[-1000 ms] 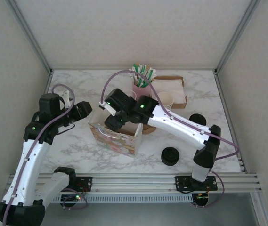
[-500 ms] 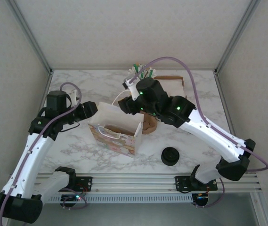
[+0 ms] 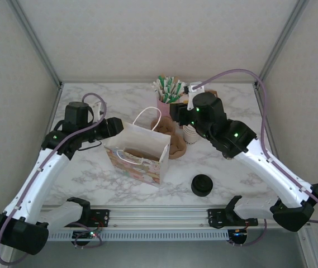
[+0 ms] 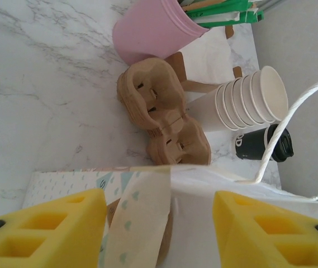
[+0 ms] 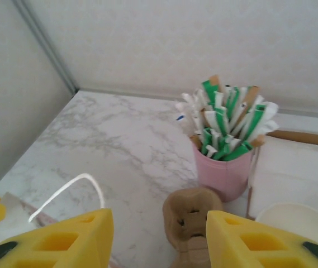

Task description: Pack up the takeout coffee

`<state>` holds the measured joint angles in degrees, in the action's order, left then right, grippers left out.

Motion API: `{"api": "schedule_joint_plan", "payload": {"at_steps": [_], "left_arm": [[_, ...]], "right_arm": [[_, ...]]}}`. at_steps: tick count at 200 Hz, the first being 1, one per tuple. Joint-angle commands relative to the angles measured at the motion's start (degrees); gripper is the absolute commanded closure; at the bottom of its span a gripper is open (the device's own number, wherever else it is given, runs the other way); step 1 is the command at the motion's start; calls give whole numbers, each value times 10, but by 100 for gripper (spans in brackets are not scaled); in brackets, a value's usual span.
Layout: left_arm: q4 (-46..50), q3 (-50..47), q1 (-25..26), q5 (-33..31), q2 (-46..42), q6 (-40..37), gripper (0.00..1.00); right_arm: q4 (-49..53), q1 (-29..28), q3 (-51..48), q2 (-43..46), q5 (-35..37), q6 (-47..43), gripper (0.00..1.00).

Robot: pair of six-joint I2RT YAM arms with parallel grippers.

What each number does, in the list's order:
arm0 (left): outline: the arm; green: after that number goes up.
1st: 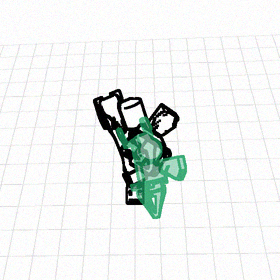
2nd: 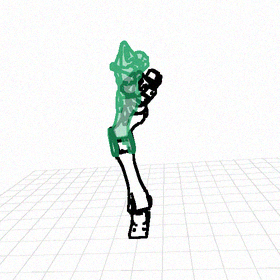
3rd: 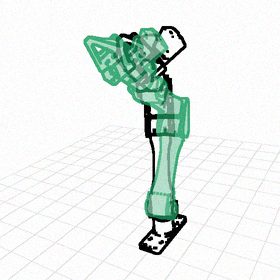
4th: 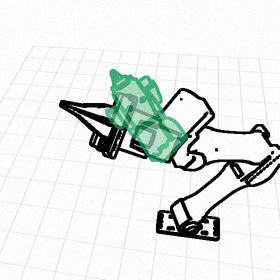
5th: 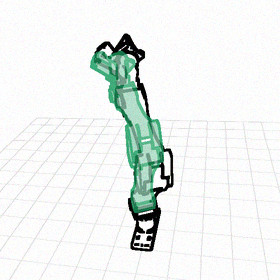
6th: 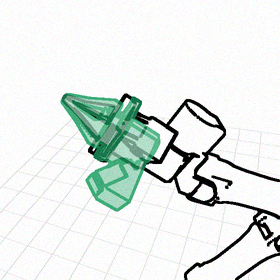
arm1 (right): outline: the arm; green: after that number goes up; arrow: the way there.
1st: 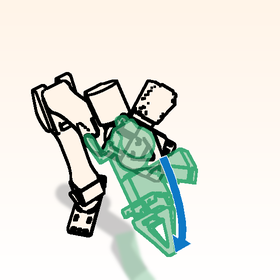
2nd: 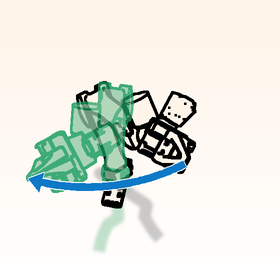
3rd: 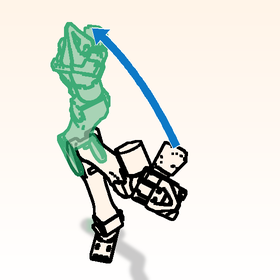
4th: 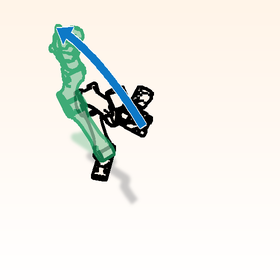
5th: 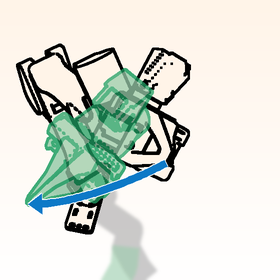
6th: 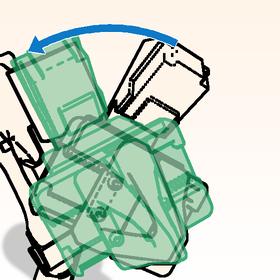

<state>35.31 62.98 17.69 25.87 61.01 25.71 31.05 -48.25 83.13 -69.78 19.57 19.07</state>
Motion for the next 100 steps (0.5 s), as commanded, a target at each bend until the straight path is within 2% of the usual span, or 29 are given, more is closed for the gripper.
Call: {"api": "schedule_joint_plan", "payload": {"at_steps": [1,100], "left_arm": [[-21,27,14,4,16,-6,48],[-60,91,64,4,115,-12,49]], "right_arm": [[-10,20,-24,21,26,36,52],[71,35,-47,23,43,62,52]]}}
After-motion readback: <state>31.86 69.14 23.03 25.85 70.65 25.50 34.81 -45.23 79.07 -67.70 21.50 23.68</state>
